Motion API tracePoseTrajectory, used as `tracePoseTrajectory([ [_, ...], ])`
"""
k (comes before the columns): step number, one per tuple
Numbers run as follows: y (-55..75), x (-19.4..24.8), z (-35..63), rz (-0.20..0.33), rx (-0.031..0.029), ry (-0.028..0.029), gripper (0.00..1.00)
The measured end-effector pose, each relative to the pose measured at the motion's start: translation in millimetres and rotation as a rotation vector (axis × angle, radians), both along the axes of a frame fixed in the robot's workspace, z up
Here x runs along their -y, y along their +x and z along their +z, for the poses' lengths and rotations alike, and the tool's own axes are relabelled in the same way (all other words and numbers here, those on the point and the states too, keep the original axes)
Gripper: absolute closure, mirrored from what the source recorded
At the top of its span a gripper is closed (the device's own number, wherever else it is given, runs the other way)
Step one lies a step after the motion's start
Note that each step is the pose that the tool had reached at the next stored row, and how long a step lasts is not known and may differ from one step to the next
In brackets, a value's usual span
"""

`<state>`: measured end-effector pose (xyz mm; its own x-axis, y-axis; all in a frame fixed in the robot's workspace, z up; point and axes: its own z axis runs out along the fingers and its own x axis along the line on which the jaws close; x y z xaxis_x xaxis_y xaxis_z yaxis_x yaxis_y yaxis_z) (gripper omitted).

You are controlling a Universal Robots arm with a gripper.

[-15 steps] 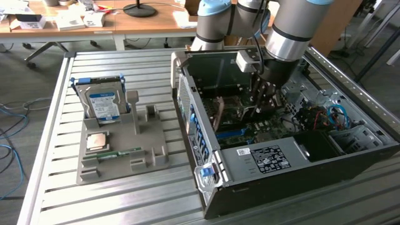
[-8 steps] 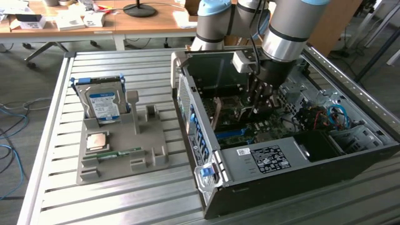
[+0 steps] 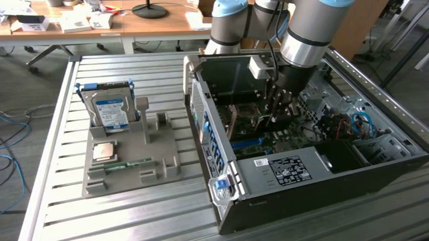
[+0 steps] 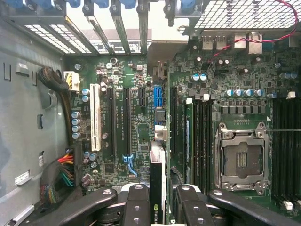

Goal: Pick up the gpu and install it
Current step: 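Insert the gpu into the slot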

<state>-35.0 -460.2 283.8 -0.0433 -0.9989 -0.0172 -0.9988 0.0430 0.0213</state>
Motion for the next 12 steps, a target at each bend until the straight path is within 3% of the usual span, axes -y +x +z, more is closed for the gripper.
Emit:
tracePoseTrajectory([
  [12,0.0,0.0,-6.4,0.0,-0.0001,-0.0002,0.74],
])
